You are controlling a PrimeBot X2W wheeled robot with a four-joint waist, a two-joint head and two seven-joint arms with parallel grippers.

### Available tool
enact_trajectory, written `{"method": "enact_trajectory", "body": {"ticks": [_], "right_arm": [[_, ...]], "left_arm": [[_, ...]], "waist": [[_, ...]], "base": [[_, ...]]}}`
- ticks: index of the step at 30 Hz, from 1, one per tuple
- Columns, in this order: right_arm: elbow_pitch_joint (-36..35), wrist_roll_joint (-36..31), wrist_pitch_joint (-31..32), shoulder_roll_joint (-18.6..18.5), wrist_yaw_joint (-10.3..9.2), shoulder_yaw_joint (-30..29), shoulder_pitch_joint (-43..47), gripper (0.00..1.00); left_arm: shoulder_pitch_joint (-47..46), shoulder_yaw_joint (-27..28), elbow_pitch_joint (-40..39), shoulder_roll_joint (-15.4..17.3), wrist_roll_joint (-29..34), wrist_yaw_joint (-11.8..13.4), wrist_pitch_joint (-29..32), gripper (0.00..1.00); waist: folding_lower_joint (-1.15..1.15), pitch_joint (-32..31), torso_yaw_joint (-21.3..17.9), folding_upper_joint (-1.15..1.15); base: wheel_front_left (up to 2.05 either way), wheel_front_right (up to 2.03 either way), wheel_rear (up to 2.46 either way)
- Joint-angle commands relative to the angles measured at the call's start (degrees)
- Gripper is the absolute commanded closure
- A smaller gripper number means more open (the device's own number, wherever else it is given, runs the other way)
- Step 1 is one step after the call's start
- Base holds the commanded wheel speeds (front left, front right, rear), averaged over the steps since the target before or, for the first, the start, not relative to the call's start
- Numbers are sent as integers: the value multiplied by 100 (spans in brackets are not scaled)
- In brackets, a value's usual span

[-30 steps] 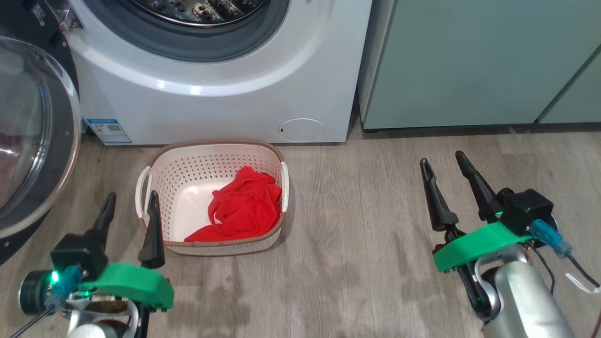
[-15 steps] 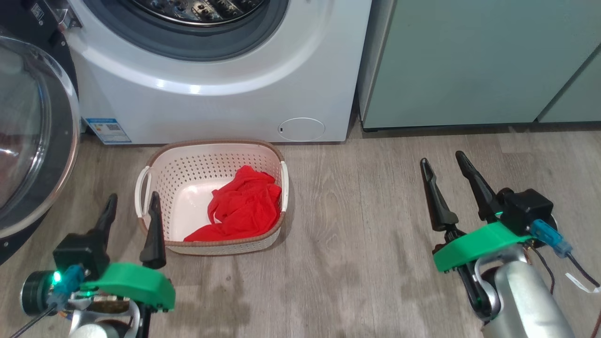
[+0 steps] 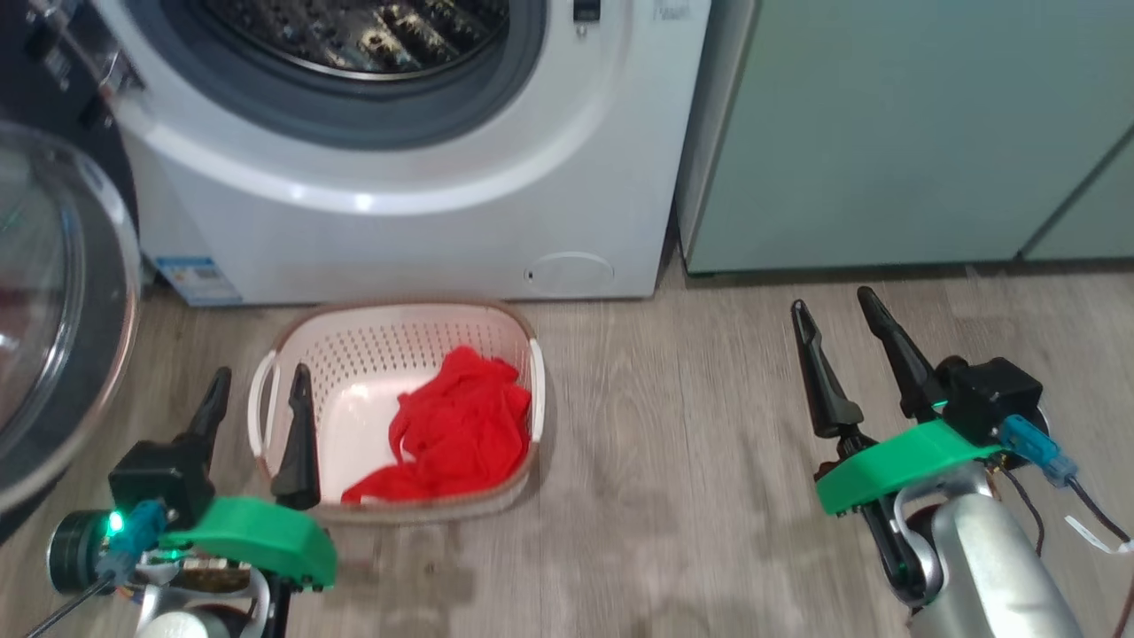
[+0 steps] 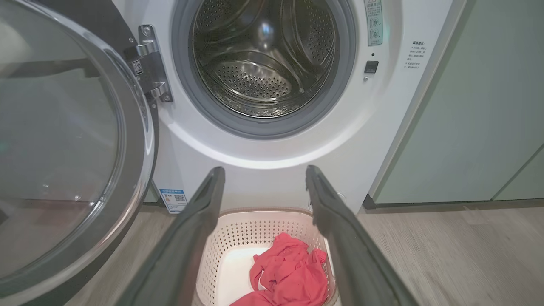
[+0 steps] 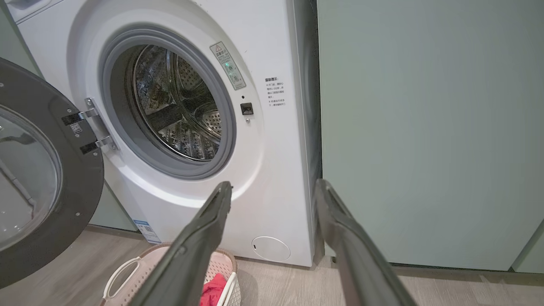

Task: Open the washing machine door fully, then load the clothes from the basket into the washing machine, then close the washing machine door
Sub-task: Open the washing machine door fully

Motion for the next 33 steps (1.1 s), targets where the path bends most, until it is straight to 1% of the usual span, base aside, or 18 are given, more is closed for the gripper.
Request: {"method": "enact_trajectory", "body": {"ticks": [1,3,8,13,33], "right_arm": [[-174,18,-11,37,0,142,-126,0],[-181,13,-5,37,0,145,-123,0],[-188,3,19,37,0,146,-110,0],[-192,2,32,37,0,158,-102,0],[-203,-6,35,37,0,169,-112,0]], "left_arm": [[-197,156,-177,95,-25,-2,-19,0],[-201,120,-178,122,-36,-48,-32,0],[-210,101,-165,139,-31,-26,-50,0],[-205,91,-167,146,-26,9,-93,0],[-210,42,-124,209,-104,38,-126,0]], "waist": [[0,-6,-2,0],[0,-5,-3,0],[0,-6,7,0],[0,-11,8,0],[0,35,15,0]], "base": [[213,-213,0],[208,-208,0],[161,-161,0],[93,-93,0],[3,-3,0]]}}
